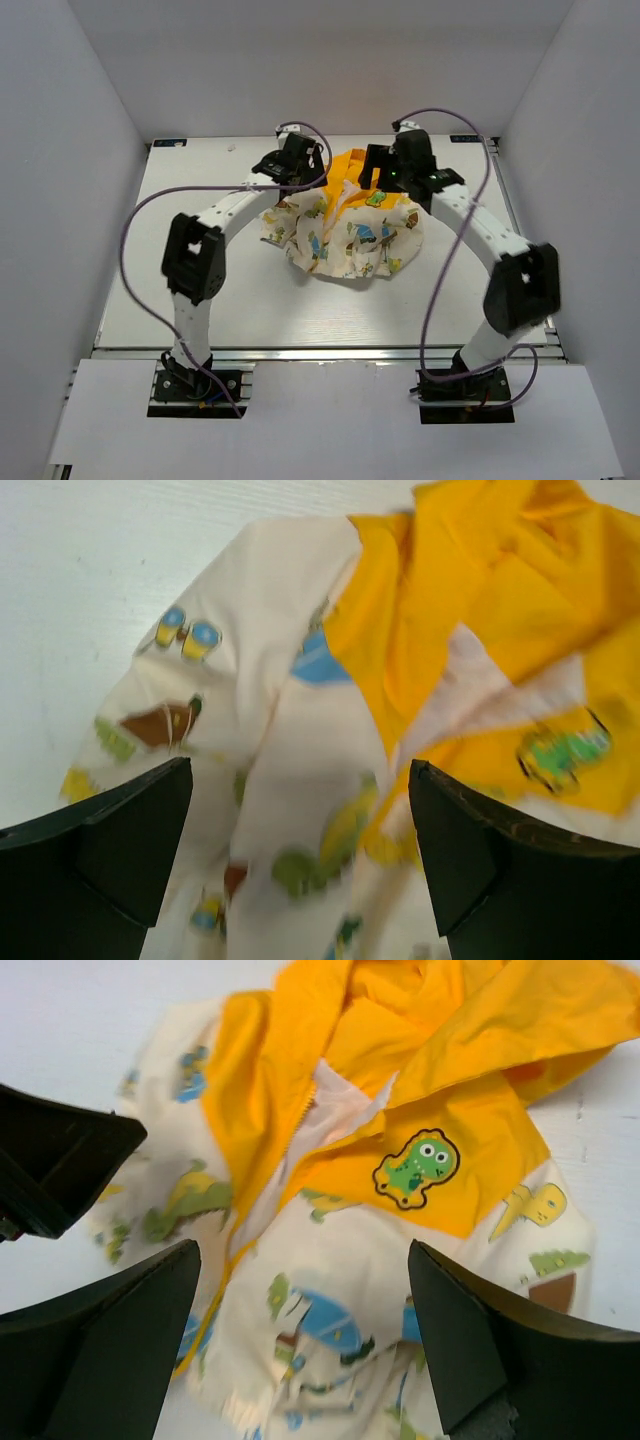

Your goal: Zip up the jacket

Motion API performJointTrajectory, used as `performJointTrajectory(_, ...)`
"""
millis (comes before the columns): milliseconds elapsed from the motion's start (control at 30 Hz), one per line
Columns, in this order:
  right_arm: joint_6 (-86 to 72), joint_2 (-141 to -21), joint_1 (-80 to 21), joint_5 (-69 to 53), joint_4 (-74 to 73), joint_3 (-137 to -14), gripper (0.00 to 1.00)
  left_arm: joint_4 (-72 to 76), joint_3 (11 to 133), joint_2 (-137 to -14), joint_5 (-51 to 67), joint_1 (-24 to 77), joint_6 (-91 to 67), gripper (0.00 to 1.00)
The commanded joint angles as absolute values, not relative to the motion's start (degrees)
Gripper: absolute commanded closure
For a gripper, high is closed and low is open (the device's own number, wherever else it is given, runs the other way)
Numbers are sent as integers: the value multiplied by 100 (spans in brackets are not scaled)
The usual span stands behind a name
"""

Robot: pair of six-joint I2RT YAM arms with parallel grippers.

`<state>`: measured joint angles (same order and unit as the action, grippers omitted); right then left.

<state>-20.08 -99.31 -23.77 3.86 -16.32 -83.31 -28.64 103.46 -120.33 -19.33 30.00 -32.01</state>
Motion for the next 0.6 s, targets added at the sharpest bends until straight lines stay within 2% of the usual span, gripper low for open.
performJointTrajectory(0,-1986,-8642,-2469,299,-1458,-7773,11,-2137,9565,-10171,-1565,3138,-3102,2)
performJointTrajectory(133,-2250,-7492,-2785,255,-1434,-6401,11,-1768,7671,-8967,-1152,3138,-3129,2)
performJointTrajectory(267,-2329,-7268,-3199,44,-1388,-5722,11,-1231,6516,-8210,-353,3138,-3129,2)
performJointTrajectory(400,-2259,-7742,-3602,-456,-1722,-5704,11,-1002,6179,-8165,368,3155,-3138,2)
performJointTrajectory(567,-2311,-8647,-3648,-571,-1591,-5748,11,-765,6205,-8709,676,3208,-2944,2)
